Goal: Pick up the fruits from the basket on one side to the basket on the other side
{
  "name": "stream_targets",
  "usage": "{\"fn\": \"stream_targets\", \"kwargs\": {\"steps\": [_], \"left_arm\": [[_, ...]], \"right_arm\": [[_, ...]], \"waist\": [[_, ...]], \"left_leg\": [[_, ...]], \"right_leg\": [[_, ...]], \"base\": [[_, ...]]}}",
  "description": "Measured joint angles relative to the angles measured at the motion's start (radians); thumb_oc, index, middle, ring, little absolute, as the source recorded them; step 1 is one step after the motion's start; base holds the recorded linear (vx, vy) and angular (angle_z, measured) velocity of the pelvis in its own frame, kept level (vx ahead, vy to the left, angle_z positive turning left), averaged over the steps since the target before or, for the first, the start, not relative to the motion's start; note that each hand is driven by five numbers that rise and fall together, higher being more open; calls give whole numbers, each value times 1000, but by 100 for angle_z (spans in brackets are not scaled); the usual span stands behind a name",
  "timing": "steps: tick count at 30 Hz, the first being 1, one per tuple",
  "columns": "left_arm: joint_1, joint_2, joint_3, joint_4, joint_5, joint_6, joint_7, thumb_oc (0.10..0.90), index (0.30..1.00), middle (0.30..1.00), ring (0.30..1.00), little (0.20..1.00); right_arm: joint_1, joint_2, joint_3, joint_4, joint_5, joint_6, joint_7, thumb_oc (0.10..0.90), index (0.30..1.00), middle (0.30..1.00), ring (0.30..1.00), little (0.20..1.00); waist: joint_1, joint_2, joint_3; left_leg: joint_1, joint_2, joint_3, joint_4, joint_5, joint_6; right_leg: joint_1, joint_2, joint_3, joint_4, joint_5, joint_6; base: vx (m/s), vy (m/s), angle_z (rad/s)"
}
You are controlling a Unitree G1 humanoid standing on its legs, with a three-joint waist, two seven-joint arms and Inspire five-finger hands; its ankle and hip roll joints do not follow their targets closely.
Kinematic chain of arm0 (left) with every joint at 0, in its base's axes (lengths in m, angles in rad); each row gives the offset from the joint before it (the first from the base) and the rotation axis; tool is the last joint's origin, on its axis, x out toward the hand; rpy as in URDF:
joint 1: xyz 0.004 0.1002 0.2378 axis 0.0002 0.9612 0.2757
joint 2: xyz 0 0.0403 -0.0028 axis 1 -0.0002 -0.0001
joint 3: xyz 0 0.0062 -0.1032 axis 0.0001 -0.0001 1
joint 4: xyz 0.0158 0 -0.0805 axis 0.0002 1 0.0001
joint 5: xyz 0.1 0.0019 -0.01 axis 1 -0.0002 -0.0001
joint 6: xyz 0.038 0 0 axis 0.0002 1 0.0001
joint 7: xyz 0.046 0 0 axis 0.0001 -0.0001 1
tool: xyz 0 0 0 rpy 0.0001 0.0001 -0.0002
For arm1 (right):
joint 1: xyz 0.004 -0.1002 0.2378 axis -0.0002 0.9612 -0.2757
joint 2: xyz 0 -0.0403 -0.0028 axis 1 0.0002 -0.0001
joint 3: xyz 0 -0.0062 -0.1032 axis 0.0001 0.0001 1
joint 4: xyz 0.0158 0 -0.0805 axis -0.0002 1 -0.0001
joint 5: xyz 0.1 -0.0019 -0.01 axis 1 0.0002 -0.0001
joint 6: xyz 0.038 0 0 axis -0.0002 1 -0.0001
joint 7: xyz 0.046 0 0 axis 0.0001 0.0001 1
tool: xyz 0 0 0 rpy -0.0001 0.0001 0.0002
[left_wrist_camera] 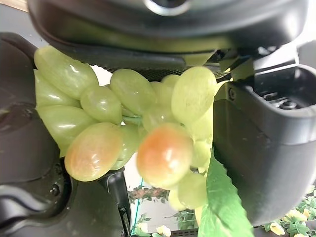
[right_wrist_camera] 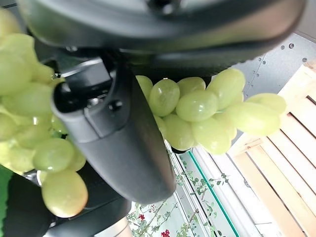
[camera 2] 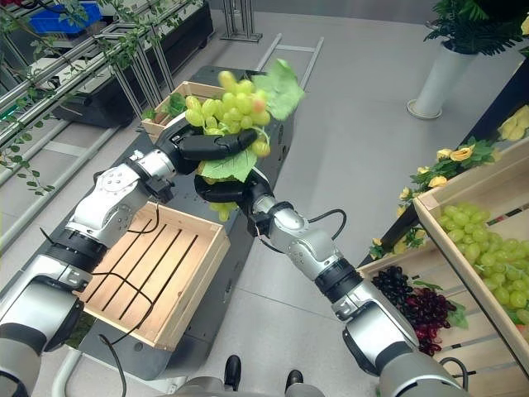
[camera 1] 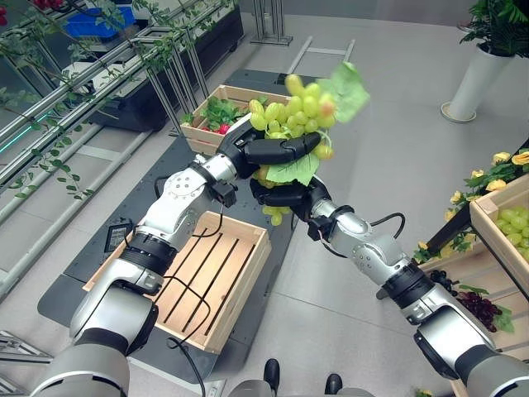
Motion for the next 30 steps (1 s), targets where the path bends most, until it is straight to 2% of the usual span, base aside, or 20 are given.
{"fn": "stream_targets", "kwargs": {"steps": [10,19,23,30], "left_arm": [[-6,15,-32,16,123,-31,32,800,900,900,900,900],[-6,18,-31,13,108,-126,72,800,900,900,900,900],[-6,10,-18,8,89,-205,161,800,900,900,900,900],[-6,-2,101,5,142,-369,459,800,900,900,900,900]], "right_arm": [[0,12,0,14,21,-9,-1,400,300,300,300,300],[0,13,-2,14,40,-58,-1,400,300,300,300,300],[0,13,-3,14,39,-58,-1,400,300,300,300,300],[0,14,-5,14,38,-58,-1,400,300,300,300,300]], "waist": [[0,0,0],[3,0,0],[3,0,0],[5,0,0]], "left_leg": [[0,0,0,0,0,0],[0,0,-1,0,0,0],[0,0,-2,0,0,0],[0,0,-4,0,0,0]], "right_leg": [[0,0,0,0,0,0],[0,0,-1,0,0,0],[0,0,-1,0,0,0],[1,0,-3,0,0,0]], "base": [[0,0,0],[0,0,0],[0,0,0],[0,0,0]]}}
